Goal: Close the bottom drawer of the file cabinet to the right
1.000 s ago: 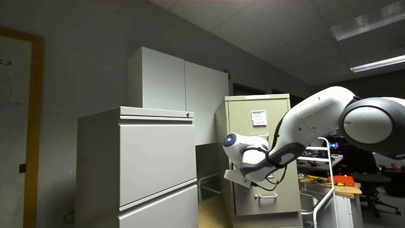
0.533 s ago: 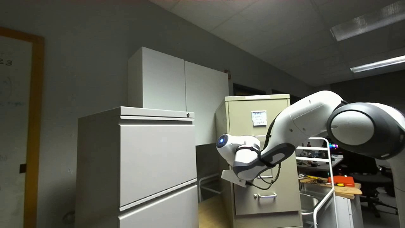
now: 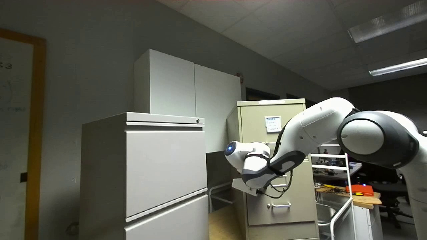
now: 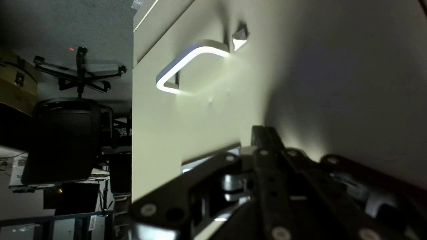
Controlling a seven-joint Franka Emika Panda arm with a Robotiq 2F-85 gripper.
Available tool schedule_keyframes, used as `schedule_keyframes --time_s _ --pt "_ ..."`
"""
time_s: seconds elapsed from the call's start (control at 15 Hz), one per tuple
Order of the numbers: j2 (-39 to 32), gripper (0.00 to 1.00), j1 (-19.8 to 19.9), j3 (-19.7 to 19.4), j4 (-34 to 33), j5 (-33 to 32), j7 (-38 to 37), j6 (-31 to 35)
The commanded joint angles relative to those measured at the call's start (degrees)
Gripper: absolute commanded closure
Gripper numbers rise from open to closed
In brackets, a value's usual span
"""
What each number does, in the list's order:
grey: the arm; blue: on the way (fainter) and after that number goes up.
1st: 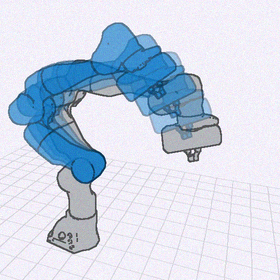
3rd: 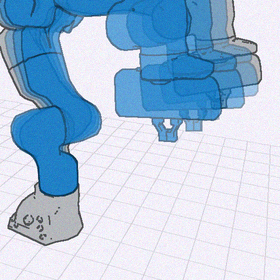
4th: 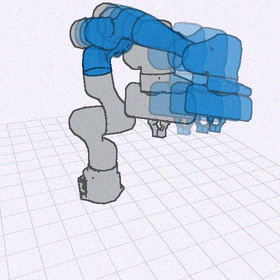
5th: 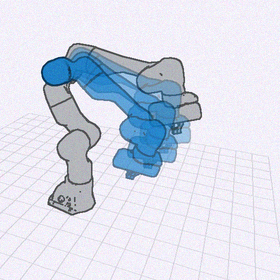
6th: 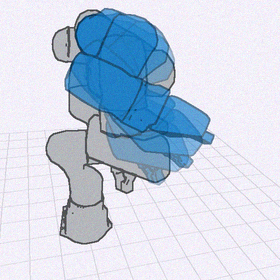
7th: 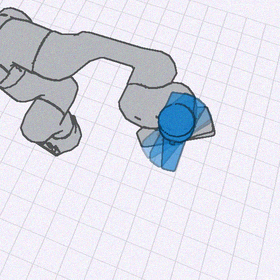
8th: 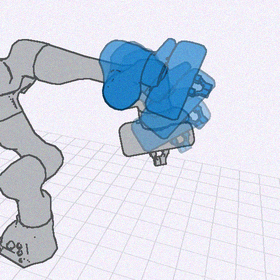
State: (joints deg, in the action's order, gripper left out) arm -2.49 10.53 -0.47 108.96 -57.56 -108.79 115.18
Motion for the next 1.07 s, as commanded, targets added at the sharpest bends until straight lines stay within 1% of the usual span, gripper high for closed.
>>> schedule_keyframes --time_s 0.0,0.13,0.2,0.27,0.67,0.73,0.87,1.0 --pt "-6.75 1.00 0.83 -0.81 -11.61 -3.10 2.00 5.08" --pt "-7.14 1.00 0.82 -0.79 -12.22 -2.78 2.13 4.94" --pt "-7.32 1.00 -1.25 -2.81 -12.72 -2.09 2.52 4.83" --pt "-7.50 1.00 0.48 -1.02 -12.91 -2.10 2.52 4.80" --pt "-7.96 1.00 0.33 -0.90 -14.06 -0.54 3.18 4.94" --pt "-7.92 1.00 -1.55 -2.80 -14.16 0.41 3.90 5.26" --pt "-7.99 1.00 -1.96 -3.20 -14.61 2.83 5.07 5.19" --pt "-8.31 1.00 -2.49 -3.56 -15.36 3.49 6.96 4.10"
